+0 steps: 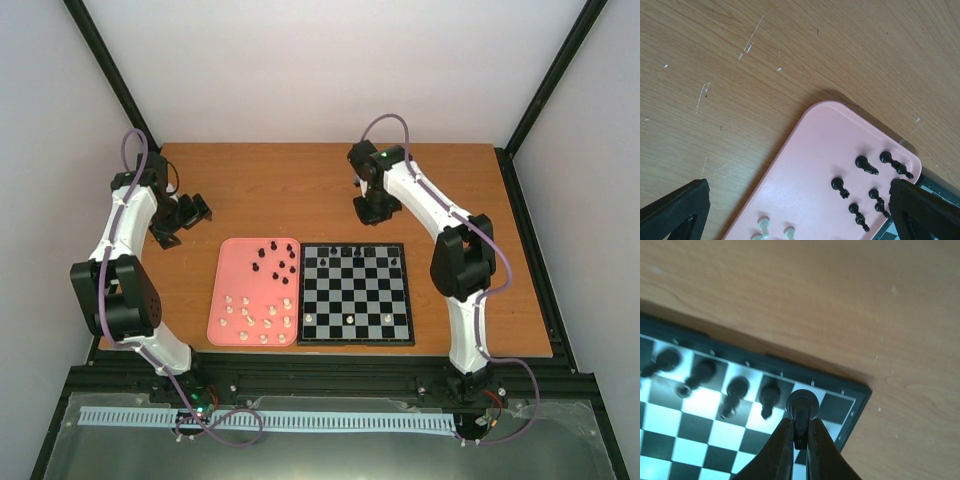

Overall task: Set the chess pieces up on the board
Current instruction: Place the chess piece on the chessboard.

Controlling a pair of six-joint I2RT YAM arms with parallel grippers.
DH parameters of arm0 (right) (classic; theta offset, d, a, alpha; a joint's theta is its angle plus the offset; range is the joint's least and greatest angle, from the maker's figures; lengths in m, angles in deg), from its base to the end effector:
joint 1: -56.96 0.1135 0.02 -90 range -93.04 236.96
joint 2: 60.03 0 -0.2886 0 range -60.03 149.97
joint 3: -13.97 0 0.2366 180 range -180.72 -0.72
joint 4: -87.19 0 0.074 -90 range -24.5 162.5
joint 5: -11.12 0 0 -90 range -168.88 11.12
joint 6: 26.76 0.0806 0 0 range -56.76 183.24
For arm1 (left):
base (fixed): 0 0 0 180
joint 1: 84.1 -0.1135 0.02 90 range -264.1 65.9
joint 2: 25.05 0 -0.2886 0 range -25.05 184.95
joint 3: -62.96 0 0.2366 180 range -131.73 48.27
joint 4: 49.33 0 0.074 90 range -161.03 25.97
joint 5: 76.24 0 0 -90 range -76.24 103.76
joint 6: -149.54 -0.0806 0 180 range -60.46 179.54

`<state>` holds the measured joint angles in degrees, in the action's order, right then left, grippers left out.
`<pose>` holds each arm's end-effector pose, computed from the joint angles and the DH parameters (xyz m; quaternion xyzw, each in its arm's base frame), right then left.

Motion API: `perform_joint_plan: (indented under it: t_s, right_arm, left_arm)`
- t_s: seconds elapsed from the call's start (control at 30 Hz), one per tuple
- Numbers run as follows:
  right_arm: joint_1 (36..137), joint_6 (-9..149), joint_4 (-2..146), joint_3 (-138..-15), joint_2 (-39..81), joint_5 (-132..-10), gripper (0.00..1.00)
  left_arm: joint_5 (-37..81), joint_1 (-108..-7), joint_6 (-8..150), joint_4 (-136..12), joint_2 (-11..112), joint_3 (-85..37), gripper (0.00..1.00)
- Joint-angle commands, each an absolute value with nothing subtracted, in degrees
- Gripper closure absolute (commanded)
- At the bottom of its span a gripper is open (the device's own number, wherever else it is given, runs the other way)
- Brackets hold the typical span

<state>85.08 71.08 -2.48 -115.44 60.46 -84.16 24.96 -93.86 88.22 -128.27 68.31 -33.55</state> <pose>0.3783 0.1938 0.2466 -0.1716 0.9808 -0.0188 0.0908 0.3089 0.0372 0.2662 -0.3137 0.9365 -0.1157 0.1055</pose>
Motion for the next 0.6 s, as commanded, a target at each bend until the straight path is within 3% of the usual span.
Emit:
perform_joint_plan:
  t_s: [0.0, 0.17, 0.57]
  right_arm:
    - [83.5, 71.0, 0.1, -107.1, 55.0, -83.7, 0.93]
    - [81.9, 70.9, 4.1, -99.6, 53.6, -81.2, 0.93]
    - [81.8, 69.7, 5.5, -96.1, 56.1, -78.7, 0.93]
  left_arm:
    - [25.4, -94.1, 87.7, -127.7, 69.0, -35.3, 0.00]
    - [25.2, -94.1, 87.7, -127.6, 69.5, -35.2, 0.00]
    - [25.3, -94.1, 87.6, -127.6, 70.3, -35.1, 0.00]
